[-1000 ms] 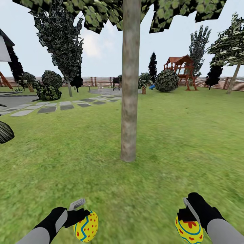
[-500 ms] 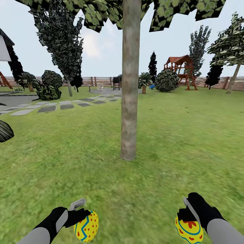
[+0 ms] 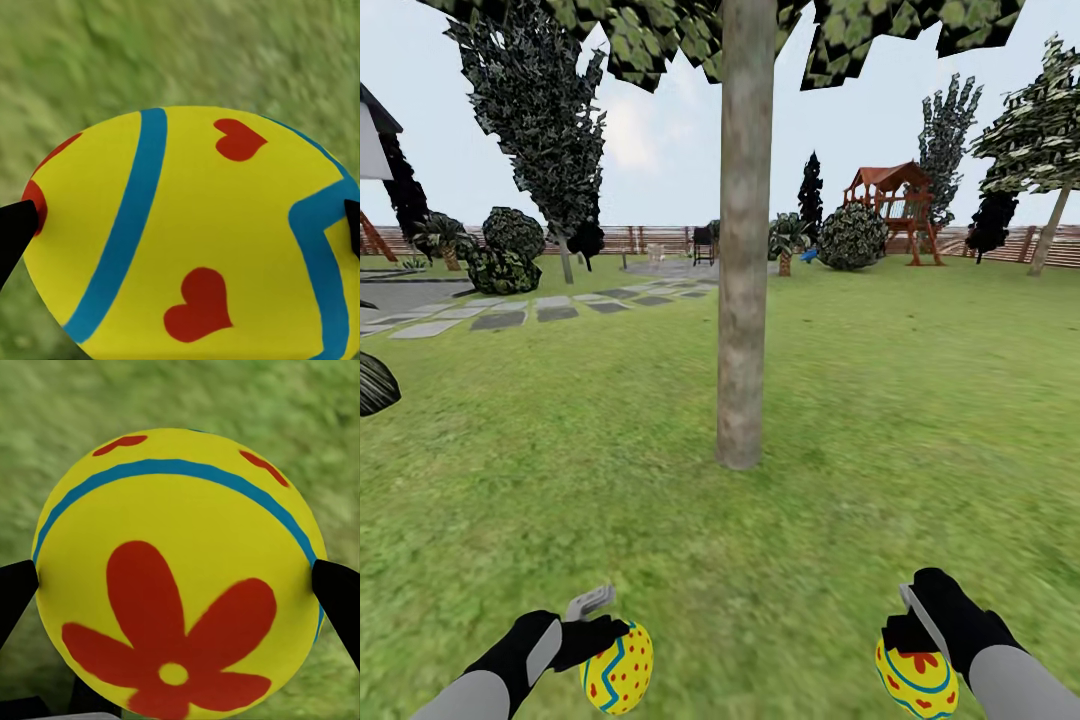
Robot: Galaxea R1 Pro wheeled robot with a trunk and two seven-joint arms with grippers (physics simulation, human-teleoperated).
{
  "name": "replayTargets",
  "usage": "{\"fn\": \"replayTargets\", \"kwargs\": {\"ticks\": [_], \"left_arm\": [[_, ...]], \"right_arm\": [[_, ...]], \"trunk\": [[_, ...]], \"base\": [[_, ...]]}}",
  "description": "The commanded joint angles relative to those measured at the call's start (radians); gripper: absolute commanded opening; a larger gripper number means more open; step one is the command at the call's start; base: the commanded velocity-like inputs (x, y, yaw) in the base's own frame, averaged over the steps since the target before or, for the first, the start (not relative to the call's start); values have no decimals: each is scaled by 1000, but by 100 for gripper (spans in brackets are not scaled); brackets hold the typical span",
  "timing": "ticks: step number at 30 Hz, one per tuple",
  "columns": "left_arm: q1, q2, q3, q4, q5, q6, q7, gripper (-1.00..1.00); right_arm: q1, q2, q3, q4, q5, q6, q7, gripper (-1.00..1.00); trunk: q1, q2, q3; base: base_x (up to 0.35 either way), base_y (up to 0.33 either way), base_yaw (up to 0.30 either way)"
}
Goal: Take the three Easter eggs out of the wicker basket on the lawn in the garden, then place them on the lawn next to a single tree (choose any tree) so that all three eggs are next to the same tree and none are left in the basket.
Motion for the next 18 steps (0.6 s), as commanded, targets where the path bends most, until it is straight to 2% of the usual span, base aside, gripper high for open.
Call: {"fn": "replayTargets", "kwargs": {"ticks": [1, 6, 18], "left_arm": [[0, -1, 3, -1, 9, 6, 0, -100], [-1, -1, 4, -2, 9, -5, -2, -100], [0, -2, 4, -1, 9, -7, -2, -100]], "right_arm": [[0, 0, 0, -1, 10, 4, 8, -100], [-1, 0, 0, -1, 10, 4, 8, -100], [0, -2, 0, 0, 10, 3, 8, -100]], "trunk": [[0, -1, -1], [0, -1, -1], [0, -1, -1]], "base": [[0, 0, 0], [93, 43, 0], [328, 14, 0]]}}
